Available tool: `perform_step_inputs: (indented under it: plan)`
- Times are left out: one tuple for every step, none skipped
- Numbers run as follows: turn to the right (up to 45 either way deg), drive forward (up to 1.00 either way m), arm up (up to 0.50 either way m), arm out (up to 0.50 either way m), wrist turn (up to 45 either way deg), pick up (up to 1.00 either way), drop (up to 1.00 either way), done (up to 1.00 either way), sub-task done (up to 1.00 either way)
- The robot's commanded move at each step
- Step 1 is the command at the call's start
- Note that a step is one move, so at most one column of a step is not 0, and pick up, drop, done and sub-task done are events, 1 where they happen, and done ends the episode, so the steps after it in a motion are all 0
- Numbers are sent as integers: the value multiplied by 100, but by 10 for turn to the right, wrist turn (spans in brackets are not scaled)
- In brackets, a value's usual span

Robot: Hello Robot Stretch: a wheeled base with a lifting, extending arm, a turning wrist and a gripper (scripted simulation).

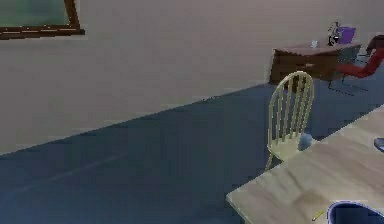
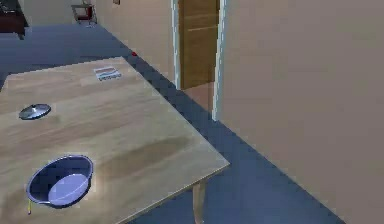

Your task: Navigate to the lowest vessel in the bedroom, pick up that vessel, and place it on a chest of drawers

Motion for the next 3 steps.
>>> perform_step_inputs:
  plan:
    - [-450, 0, 0, 0, 0, 0, 0, 0, 0]
    - [-450, 0, 0, 0, 0, 0, 0, 0, 0]
    - [-300, 0, 0, 0, 0, 0, 0, 0, 0]
